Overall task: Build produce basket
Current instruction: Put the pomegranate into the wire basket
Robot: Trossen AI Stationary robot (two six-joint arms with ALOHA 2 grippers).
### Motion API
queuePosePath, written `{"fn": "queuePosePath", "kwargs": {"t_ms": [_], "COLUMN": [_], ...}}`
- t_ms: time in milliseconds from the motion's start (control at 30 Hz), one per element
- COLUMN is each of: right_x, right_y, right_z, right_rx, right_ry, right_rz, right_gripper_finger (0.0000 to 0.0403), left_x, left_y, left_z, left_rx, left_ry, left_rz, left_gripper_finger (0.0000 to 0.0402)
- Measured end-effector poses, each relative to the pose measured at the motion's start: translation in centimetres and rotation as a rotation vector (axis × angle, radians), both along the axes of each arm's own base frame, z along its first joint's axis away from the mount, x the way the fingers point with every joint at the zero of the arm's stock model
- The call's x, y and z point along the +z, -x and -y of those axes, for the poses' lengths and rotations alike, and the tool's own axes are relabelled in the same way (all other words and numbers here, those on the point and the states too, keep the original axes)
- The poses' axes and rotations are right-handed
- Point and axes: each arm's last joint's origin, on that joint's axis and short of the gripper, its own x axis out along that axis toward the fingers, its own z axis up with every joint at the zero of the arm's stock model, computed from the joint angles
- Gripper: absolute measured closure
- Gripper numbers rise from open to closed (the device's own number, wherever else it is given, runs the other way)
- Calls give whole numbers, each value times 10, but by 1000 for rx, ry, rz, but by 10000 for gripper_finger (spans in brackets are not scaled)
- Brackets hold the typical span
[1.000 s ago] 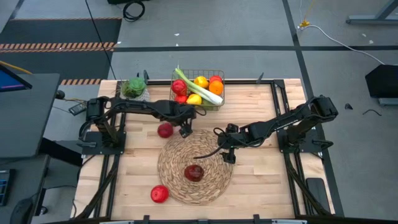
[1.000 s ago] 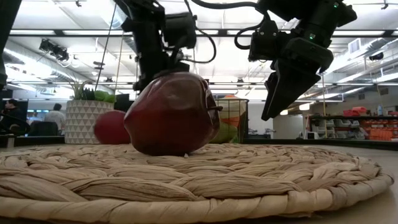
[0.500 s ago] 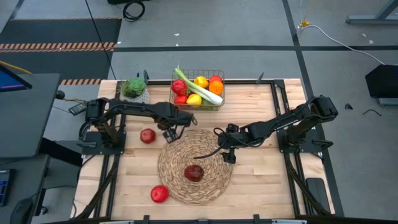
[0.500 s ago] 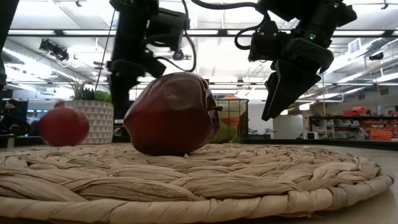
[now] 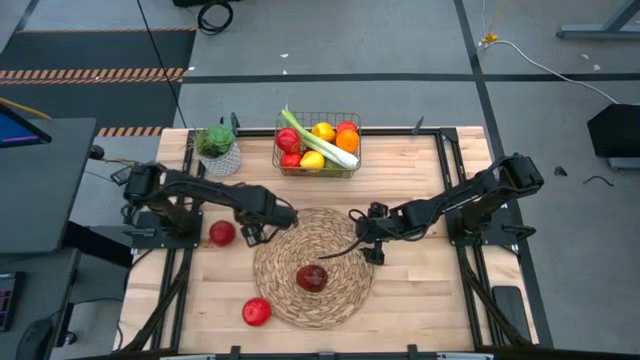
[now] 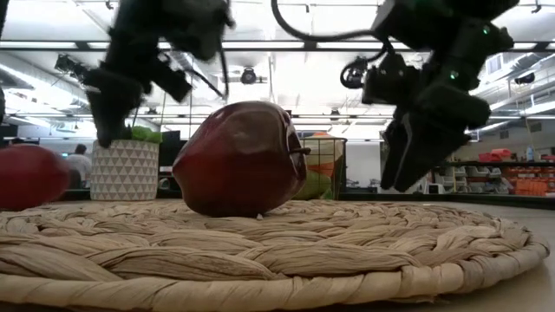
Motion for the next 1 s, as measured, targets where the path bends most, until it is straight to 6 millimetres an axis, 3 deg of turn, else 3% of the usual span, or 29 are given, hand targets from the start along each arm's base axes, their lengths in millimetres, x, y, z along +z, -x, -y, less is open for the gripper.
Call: {"fn": "queuePosePath", "kwargs": {"t_ms": [300, 567, 733, 1000], "right_x": [-7, -3, -3, -3], "right_y": [0, -6, -6, -6], "right_z": [8, 12, 12, 11], "right_rx": [-71, -104, -100, -89], "right_ry": [70, 77, 71, 60], "right_rz": [85, 161, 160, 154], "right_gripper_finger": [6, 6, 6, 6], "left_x": [42, 49, 37, 18], "left_y": [37, 63, 77, 103], "left_z": [48, 87, 82, 53], "left_rx": [83, 74, 67, 91], "left_ry": [-12, -69, -159, -231], "left_rz": [270, 333, 275, 305], "left_gripper_finger": [143, 143, 143, 143]}}
